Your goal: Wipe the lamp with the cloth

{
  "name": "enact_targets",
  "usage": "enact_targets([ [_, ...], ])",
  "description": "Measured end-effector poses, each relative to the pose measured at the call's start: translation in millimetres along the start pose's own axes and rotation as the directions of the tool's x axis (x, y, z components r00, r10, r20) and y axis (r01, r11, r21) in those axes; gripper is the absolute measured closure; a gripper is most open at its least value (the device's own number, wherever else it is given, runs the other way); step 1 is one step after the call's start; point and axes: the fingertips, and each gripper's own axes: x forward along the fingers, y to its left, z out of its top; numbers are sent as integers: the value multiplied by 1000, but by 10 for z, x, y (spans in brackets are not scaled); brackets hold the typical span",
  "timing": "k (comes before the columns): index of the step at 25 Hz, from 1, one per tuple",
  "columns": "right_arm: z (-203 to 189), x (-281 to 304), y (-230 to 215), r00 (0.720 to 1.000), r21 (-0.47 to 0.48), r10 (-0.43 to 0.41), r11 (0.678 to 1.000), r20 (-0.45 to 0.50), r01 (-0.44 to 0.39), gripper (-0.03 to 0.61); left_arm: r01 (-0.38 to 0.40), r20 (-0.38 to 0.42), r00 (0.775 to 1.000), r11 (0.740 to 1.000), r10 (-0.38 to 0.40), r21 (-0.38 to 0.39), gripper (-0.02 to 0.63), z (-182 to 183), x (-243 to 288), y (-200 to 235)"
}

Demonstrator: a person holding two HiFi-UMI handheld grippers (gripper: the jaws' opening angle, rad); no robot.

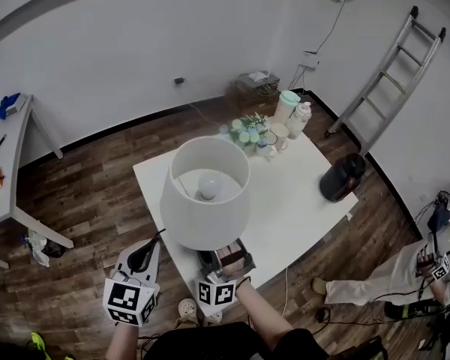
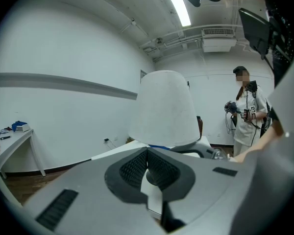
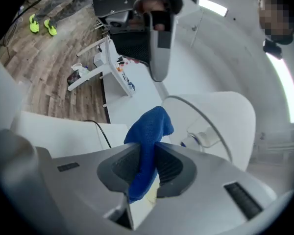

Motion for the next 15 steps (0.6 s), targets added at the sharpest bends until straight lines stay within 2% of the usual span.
enact_targets([
  [2, -185, -31, -125, 999, -18, -37, 999, -19, 36, 500, -1, -2, 1000, 1000, 1, 3, 604, 4, 15, 5],
  [4, -348, 2, -103, 998, -23, -22, 1000, -55, 20, 500, 3, -10, 1000, 1000, -3, 8, 604, -3, 38, -10],
  [9, -564, 55, 332, 975, -18, 167, 985, -144, -171, 500, 14, -34, 999, 1000, -14, 11, 604, -60, 105, -71],
  [12, -611, 35, 446, 953, 47, 255, 967, -161, -251, 502, 22, -40, 999, 1000, -22, 12, 604, -79, 131, -105],
  [15, -606, 47, 478, 917, 125, 370, 927, -152, -353, 502, 24, -43, 999, 1000, -24, 10, 604, -96, 157, -128],
])
